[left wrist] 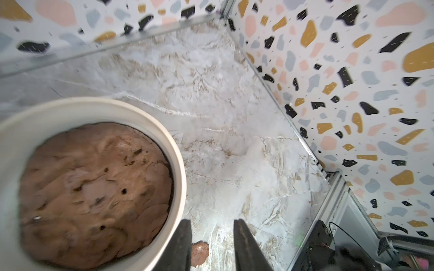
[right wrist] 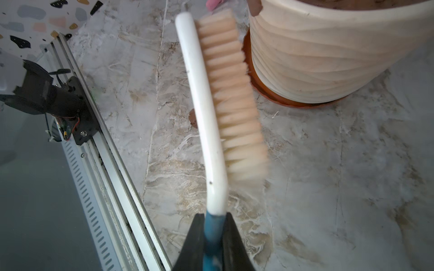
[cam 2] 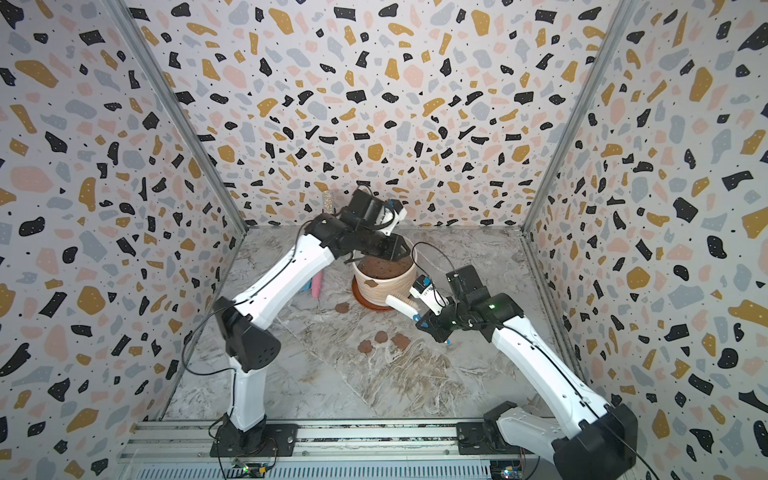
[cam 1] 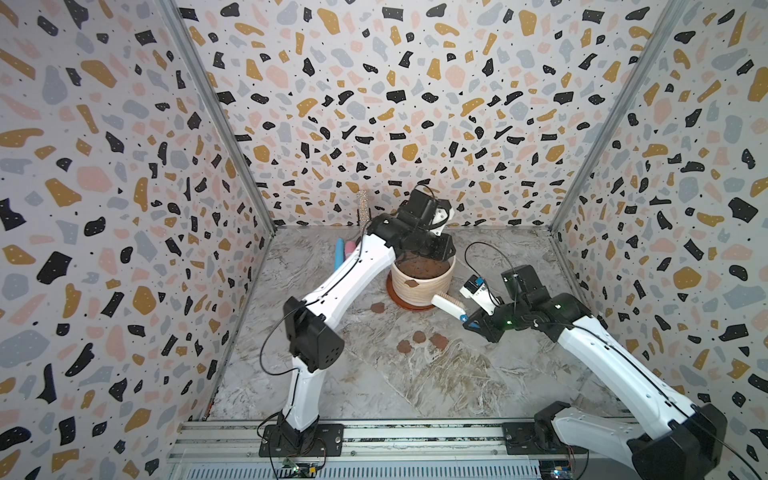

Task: Scrub the dried mud off the ceramic pot
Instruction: Brush off the soil from the pot.

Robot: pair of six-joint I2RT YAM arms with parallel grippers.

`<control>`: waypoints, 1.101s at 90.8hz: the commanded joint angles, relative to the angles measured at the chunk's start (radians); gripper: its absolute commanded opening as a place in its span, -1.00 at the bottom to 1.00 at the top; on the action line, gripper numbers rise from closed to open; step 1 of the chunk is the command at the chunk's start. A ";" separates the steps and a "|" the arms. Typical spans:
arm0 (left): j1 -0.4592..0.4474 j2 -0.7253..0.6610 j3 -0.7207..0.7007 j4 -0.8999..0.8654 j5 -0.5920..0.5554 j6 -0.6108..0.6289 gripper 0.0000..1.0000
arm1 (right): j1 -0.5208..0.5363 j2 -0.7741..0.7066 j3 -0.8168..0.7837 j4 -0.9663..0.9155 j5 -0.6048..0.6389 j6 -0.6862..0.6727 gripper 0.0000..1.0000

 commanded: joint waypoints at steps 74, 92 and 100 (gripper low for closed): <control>0.690 -0.763 -1.101 0.104 -0.255 0.346 1.00 | 0.158 0.580 0.653 -0.114 0.079 0.240 -1.00; 0.697 -0.762 -1.110 0.108 -0.173 0.352 0.99 | 0.158 0.665 0.729 -0.181 0.077 0.318 -1.00; 0.698 -0.764 -1.111 0.104 -0.156 0.358 1.00 | 0.157 0.663 0.719 -0.201 0.130 0.344 -1.00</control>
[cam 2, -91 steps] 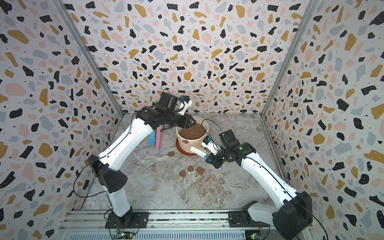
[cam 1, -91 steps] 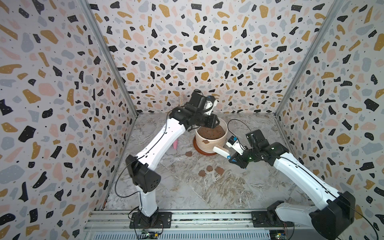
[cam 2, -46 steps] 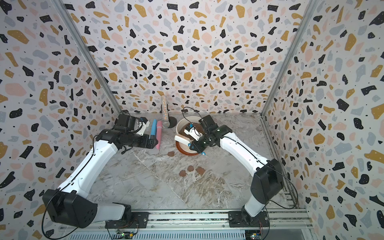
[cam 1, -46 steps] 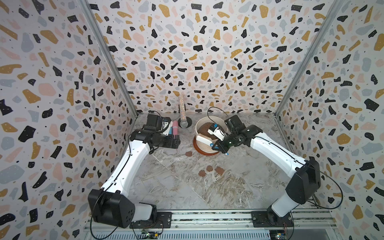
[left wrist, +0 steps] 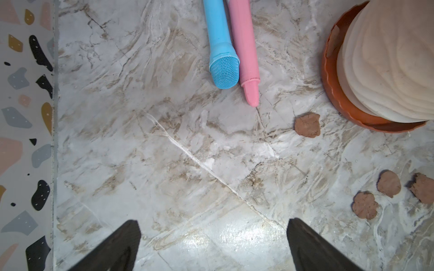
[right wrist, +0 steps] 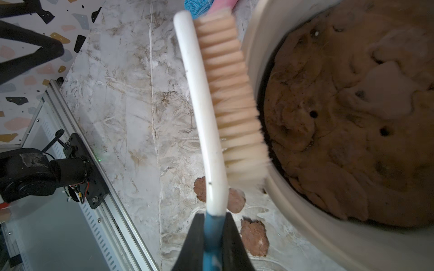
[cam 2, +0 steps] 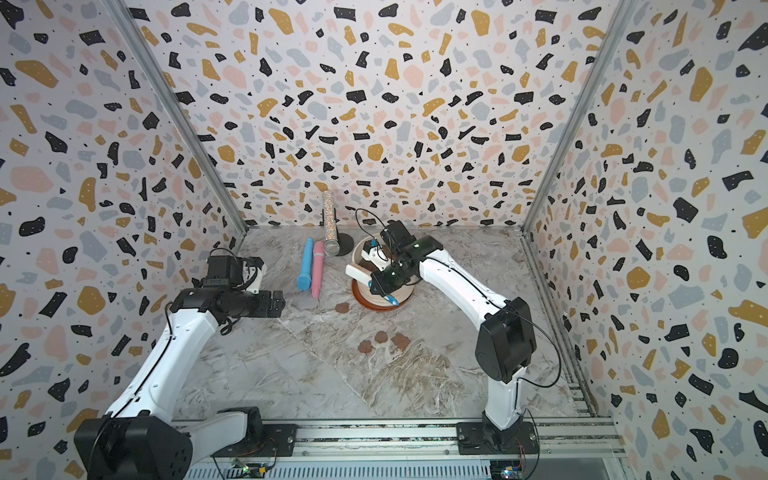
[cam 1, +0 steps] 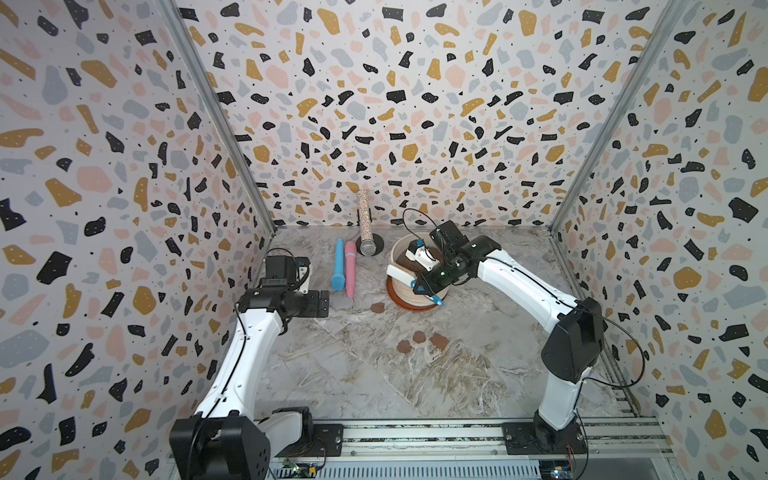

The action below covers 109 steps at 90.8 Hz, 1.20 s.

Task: Scrub the dried mud off the ceramic pot
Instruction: Brush off the soil from the pot, then place the brush at the center of the board.

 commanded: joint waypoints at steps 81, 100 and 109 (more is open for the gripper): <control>0.005 -0.009 -0.011 -0.003 0.331 0.120 1.00 | -0.054 -0.603 -0.495 -0.142 0.157 0.014 -1.00; 0.011 -0.026 -0.034 -0.010 0.321 0.175 1.00 | -0.185 -0.661 -0.498 -0.147 0.289 0.331 -1.00; 0.020 -0.022 -0.039 -0.037 0.274 0.230 0.99 | -0.275 -0.656 -0.543 -0.128 0.409 0.424 -1.00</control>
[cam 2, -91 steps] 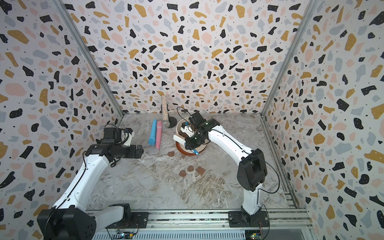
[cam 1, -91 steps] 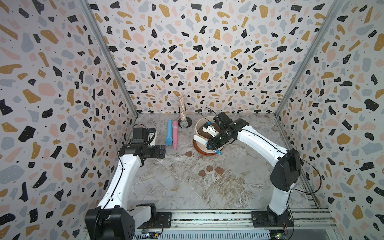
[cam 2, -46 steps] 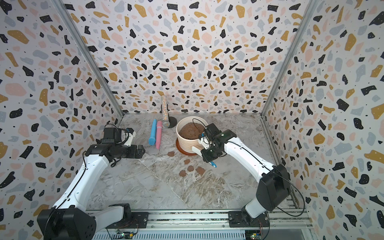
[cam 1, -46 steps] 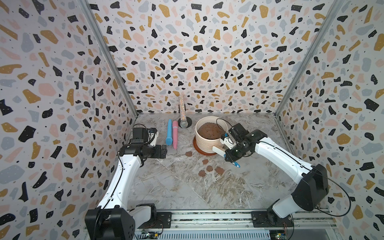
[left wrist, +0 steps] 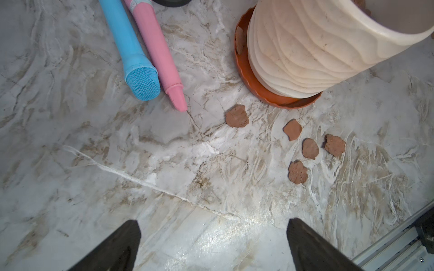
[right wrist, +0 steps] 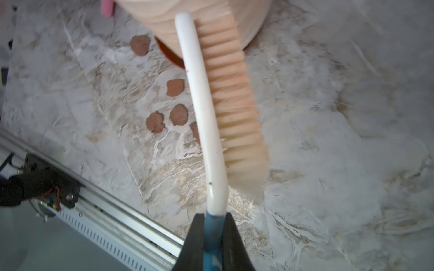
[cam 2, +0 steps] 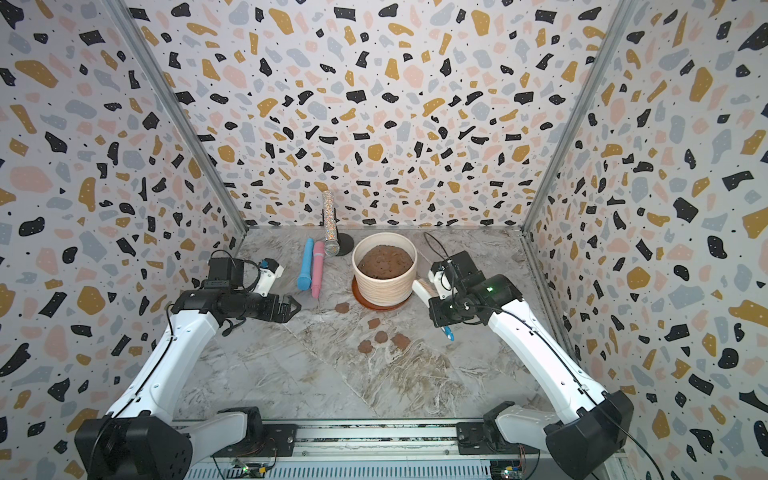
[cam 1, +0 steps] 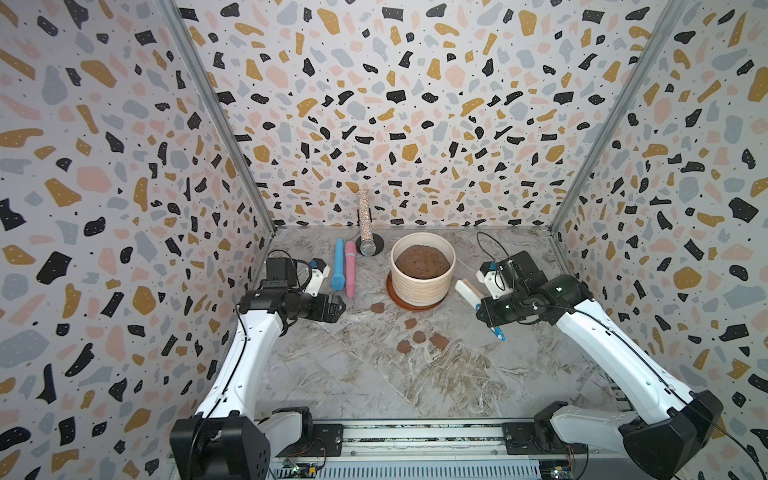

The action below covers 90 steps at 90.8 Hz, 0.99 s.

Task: Scrub the dried mud off the ceramic pot
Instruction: Place the brush at the center of the board.

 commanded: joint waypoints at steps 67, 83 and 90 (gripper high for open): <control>0.033 -0.028 -0.100 -0.052 -0.183 0.186 0.99 | -0.224 0.422 -0.234 0.394 0.096 0.153 -1.00; 0.035 -0.010 -0.097 -0.054 -0.172 0.177 1.00 | -0.224 0.427 -0.308 0.428 0.130 0.122 -1.00; 0.034 -0.009 -0.097 -0.052 -0.172 0.174 0.99 | -0.224 0.428 -0.327 0.441 0.112 0.104 -0.86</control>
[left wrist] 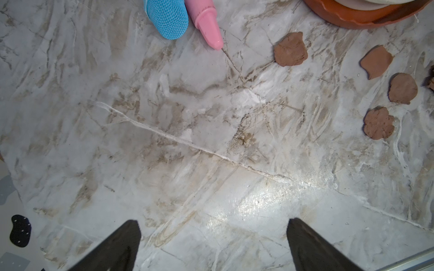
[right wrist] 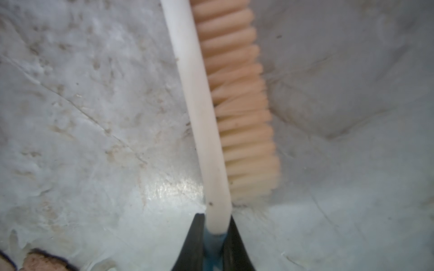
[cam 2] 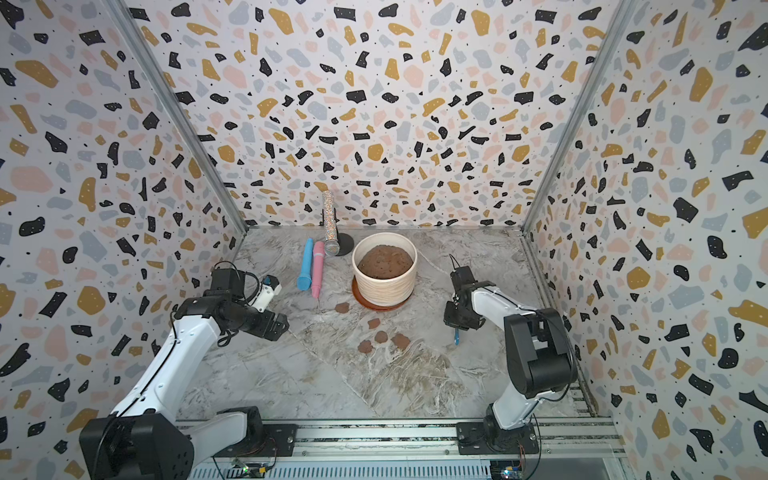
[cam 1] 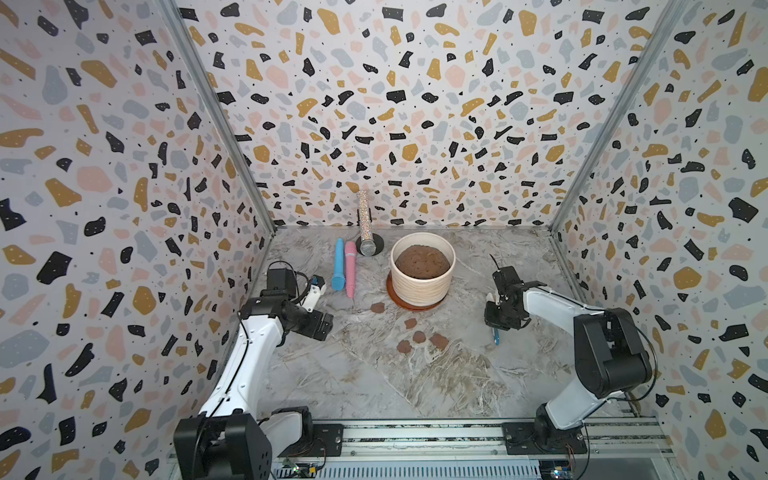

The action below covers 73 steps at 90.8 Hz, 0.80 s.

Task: Scrub the dried mud off the ceramic pot
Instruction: Place the brush at the center of the board, then reset both arms

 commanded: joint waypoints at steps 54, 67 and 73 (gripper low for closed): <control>0.006 0.083 0.005 0.024 0.088 -0.118 0.99 | 0.120 -0.535 0.202 -0.078 0.147 -0.235 0.99; 0.005 0.065 -0.059 0.184 0.043 -0.171 1.00 | 0.119 -0.618 0.034 0.228 0.253 -0.418 0.99; 0.005 0.055 -0.111 0.316 0.025 -0.181 0.99 | 0.109 -0.603 -0.054 0.359 0.309 -0.496 0.99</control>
